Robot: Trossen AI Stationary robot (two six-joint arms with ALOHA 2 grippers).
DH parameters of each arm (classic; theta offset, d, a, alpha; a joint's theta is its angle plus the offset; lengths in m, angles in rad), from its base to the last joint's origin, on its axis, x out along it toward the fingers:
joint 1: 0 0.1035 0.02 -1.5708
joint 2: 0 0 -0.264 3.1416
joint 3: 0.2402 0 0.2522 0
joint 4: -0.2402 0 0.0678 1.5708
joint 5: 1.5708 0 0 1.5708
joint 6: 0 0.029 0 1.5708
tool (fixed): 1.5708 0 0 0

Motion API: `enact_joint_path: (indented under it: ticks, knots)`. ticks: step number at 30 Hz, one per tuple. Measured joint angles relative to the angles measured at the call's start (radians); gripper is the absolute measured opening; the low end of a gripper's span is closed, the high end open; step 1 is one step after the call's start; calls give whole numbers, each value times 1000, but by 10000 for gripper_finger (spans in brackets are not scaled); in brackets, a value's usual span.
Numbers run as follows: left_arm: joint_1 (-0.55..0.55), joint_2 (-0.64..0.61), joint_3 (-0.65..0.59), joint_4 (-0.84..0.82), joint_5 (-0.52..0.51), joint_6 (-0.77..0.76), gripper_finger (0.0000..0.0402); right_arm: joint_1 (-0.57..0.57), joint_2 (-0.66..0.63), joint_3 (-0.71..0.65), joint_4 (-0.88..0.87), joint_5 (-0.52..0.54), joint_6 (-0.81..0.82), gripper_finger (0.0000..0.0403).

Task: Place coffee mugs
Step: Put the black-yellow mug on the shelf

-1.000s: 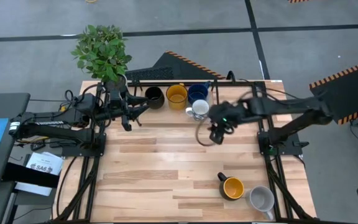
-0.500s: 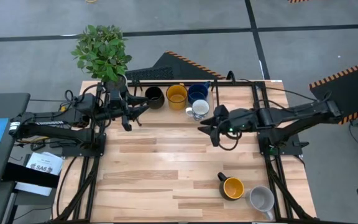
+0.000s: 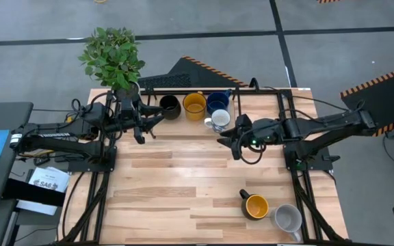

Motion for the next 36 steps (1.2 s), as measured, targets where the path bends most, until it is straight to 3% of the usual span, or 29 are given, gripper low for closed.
enact_joint_path:
  ticks: [2, 5, 8, 10, 14, 22, 36]
  knots:
    - [0, 0, 0, 0, 0, -1, 166, 0, 0, 0, -1, -44, 64, 194]
    - [0, 0, 0, 0, 0, 0, 166, 0, 0, 1, -62, -214, 150, 194]
    - [0, 0, 0, 0, 0, 0, 166, 41, 1, 1, -250, -376, 290, 192]
    - [0, 0, 0, 0, 0, 0, 166, 97, 3, 1, -390, -423, 382, 190]
    - [0, 0, 0, 0, 0, 0, 166, 254, 39, -1, -587, -443, 558, 190]
    - [0, 0, 0, 1, 0, 0, 166, 481, 196, 0, -629, -513, 798, 189]
    - [0, 0, 0, 1, 0, 0, 166, 487, 414, 4, -610, -520, 840, 177]
